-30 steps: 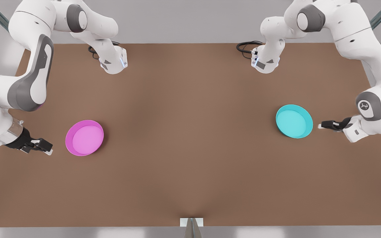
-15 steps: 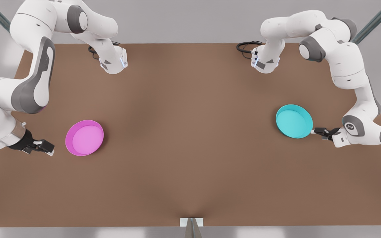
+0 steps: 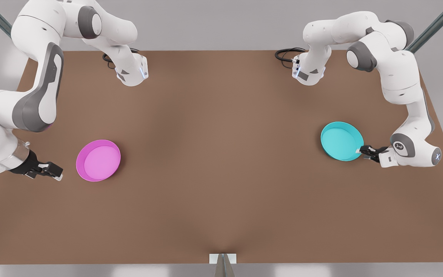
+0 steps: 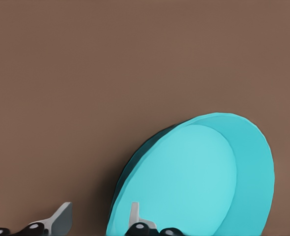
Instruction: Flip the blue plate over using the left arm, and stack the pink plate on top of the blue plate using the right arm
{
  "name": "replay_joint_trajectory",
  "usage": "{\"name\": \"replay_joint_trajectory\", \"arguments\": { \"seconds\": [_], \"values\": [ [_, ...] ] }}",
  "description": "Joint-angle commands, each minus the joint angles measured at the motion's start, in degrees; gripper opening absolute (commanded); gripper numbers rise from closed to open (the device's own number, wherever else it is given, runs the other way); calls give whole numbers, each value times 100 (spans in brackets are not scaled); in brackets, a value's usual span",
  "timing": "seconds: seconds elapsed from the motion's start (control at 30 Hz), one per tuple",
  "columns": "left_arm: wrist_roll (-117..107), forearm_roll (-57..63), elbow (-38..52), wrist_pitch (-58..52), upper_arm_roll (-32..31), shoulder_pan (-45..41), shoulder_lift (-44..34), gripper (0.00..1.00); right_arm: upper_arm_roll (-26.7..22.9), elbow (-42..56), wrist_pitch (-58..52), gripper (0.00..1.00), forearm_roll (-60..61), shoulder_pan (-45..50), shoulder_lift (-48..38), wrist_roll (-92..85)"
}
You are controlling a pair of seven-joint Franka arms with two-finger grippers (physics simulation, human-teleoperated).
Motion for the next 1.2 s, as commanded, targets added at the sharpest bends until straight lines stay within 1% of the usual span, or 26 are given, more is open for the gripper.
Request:
{"name": "replay_joint_trajectory", "arguments": {
  "seconds": [0.0,0.17,0.67,0.73,0.8,0.9,1.17],
  "values": [
    [-9,-30,0,1,0,0,1,38,-1,0,0,100,8,0,-8,0],
    [-9,-30,9,1,0,0,10,31,-1,0,18,100,-1,-18,1,0],
    [0,-100,18,54,-88,0,124,30,-1,-9,-9,100,-10,0,1,9],
    [0,-100,18,45,-79,0,124,28,-1,-9,0,100,-10,-9,1,9],
    [-9,-100,26,19,-79,-9,107,24,-1,-9,0,100,-10,0,10,9],
    [-9,-100,44,-8,-79,-9,89,22,-1,-9,0,100,-10,0,19,9],
    [-18,-100,44,27,-88,0,124,21,-1,-9,0,100,-10,0,27,9]
  ]
}}
